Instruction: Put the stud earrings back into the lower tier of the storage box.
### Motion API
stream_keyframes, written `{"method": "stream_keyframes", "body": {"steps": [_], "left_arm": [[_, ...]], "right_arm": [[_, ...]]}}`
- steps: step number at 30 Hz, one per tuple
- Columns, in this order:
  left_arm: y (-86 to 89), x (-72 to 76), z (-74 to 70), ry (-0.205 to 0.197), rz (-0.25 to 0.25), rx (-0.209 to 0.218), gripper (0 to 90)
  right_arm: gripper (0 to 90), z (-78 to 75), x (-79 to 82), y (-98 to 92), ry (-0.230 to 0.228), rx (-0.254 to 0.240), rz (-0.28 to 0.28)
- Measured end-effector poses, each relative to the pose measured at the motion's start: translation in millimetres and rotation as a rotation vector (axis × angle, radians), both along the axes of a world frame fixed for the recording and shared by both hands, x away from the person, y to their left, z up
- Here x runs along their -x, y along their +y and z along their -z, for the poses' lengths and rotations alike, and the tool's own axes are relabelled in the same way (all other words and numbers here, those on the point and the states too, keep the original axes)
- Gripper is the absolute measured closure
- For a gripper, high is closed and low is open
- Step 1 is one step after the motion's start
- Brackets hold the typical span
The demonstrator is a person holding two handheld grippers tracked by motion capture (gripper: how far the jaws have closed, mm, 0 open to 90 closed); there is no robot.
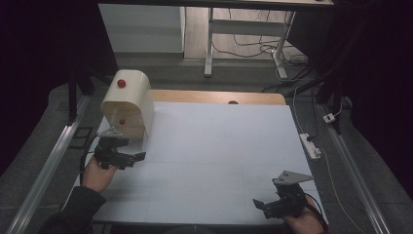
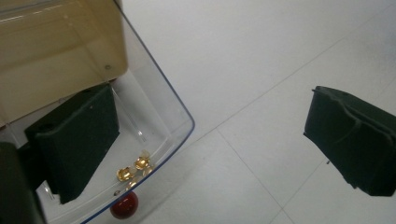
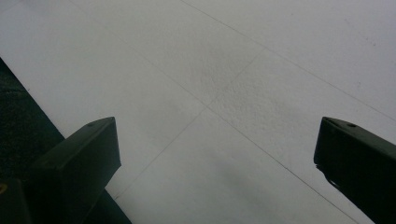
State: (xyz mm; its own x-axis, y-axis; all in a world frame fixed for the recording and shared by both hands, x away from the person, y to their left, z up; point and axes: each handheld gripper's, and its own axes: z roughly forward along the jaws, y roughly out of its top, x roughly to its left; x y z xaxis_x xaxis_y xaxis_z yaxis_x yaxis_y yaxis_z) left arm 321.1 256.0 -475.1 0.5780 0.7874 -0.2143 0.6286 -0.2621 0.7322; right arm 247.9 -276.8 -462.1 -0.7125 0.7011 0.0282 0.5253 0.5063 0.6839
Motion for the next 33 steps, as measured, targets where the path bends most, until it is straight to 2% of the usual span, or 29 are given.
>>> {"method": "stream_keyframes", "body": {"steps": [5,8,12,19,33], "left_arm": [[-3.9,2.3,0.6,-0.009,0.014,-0.013,0.0],[-4.7,3.3,1.2,-0.009,0.023,-0.007,0.0],[-4.1,5.9,1.6,-0.002,0.034,0.033,0.0],[-2.8,11.2,-0.8,-0.008,0.038,0.071,0.0],[-2.4,27.1,-4.6,0.011,0.049,0.095,0.0]], "right_arm": [[0.3,0.0,-0.1,-0.2,0.0,-0.001,0.0],[0.3,0.0,-0.1,-0.1,0.001,-0.001,0.0],[0.3,0.1,-0.3,-0.2,0.002,-0.003,0.001],[0.2,0.0,-0.6,-0.5,0.002,-0.006,0.003],[0.0,-0.2,-0.9,-0.8,0.003,-0.01,0.008]]}}
